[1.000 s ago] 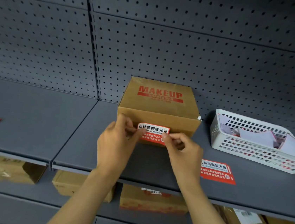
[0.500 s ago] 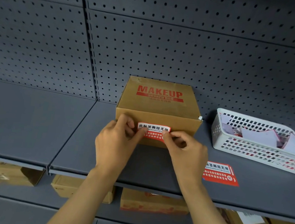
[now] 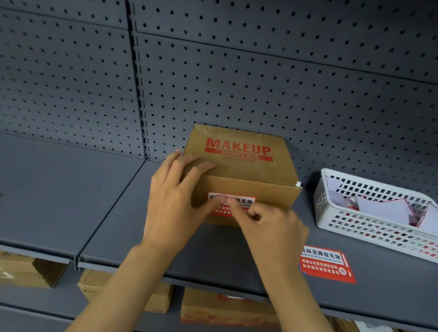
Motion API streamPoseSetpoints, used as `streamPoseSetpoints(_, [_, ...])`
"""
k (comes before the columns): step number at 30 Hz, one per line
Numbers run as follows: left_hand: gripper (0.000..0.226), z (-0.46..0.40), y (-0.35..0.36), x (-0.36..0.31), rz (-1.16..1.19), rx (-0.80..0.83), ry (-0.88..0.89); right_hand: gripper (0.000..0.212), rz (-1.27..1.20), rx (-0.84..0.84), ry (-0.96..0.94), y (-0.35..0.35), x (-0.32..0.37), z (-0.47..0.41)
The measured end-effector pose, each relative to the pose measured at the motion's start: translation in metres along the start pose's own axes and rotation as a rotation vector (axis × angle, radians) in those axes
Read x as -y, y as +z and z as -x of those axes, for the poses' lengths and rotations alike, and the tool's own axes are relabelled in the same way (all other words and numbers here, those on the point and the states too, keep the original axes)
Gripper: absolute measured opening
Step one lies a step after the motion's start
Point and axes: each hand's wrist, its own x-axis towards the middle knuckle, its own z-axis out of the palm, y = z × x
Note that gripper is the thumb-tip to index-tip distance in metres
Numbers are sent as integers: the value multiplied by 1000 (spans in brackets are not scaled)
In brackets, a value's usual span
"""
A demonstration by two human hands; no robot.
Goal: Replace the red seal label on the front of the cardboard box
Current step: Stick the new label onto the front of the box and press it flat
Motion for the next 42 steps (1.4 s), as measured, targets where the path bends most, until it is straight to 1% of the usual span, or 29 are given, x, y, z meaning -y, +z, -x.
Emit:
streamPoseSetpoints(4, [59,-3,0,5,38,14,-36,71,41,50,22,3,-5,-7])
streamPoseSetpoints(7, [57,-5,-2,8,71,24,-54,72,17,36,60,-2,-19,-10])
streamPoseSetpoints(10, [53,-8,-3,11,162,64,-76,73,-7,30,101,-9,-31,-13])
streamPoseSetpoints(13, [53,-10,-5,17,204,98,-75,73,-1,45,102,-14,-36,-14])
streamPoseSetpoints(15, [54,-11,-7,18,201,117,-58,70,-10,48,74,-15,-33,-11])
streamPoseSetpoints(17, [61,-11,-8,16,184,134,-43,68,-19,72,33,-10,-24,-8])
streamPoseSetpoints(20, [71,-8,-6,8,122,108,-60,66,21,95,-10,2,-7,-6])
streamPoseSetpoints(24, [67,-8,-6,6,63,59,-54,65,75,113,-5,5,-6,-9])
streamPoseSetpoints(29, [66,-11,-6,12,128,101,-56,65,110,75,9,-7,-29,-10])
streamPoseSetpoints(33, [70,-11,-7,15,112,128,-13,67,140,81,-7,-10,-37,-6])
streamPoseSetpoints(37, [86,-6,-3,12,86,138,-3,65,104,93,-64,-5,-22,-1])
streamPoseSetpoints(39, [86,-5,0,8,56,96,-5,69,101,108,-89,2,-11,1])
streamPoseSetpoints(42, [81,-6,-1,6,23,90,-18,64,132,118,-78,5,-6,-2])
